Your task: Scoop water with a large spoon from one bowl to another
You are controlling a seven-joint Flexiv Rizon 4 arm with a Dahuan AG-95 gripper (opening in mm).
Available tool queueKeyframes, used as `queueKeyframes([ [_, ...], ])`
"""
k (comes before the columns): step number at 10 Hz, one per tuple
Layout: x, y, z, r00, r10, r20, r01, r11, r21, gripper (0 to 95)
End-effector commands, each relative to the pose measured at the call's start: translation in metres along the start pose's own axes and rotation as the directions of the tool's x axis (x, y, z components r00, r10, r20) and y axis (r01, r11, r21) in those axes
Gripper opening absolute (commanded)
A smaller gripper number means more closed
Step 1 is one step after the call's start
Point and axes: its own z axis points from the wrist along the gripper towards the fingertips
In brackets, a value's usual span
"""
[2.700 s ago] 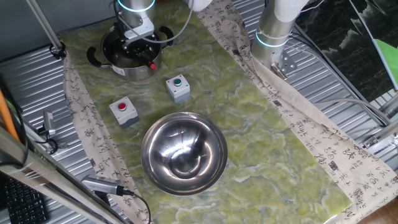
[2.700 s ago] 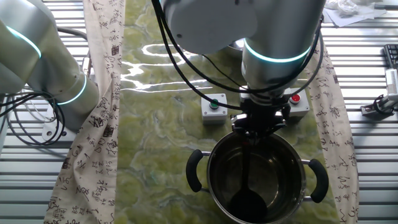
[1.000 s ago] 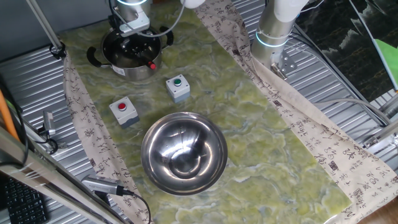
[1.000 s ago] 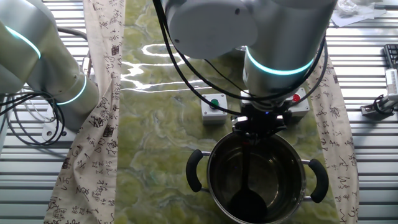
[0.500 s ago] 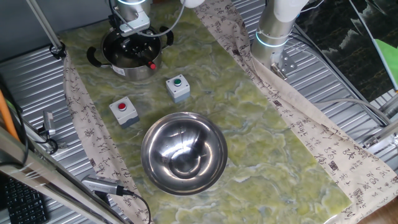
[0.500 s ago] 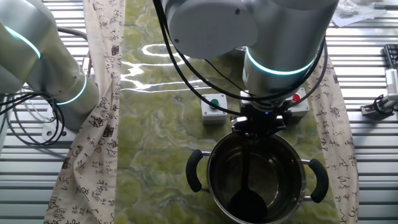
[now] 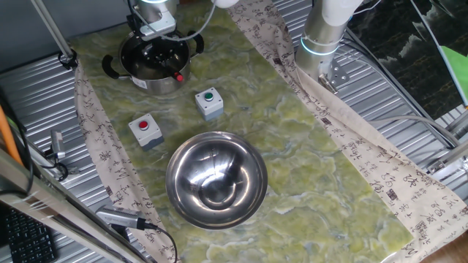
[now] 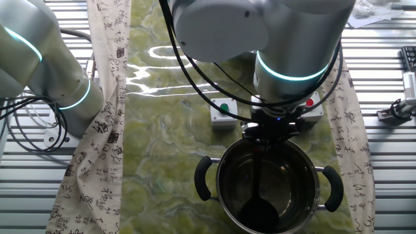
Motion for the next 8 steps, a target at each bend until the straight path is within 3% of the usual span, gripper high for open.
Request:
queueKeyframes([
  [1,0.001,-0.0021,0.0019,1.0,0.005,-0.018,-0.004,1.0,0.006,0.0],
  [8,0.001,-0.004,0.0016,1.0,0.007,-0.003,-0.007,1.0,0.01,0.0],
])
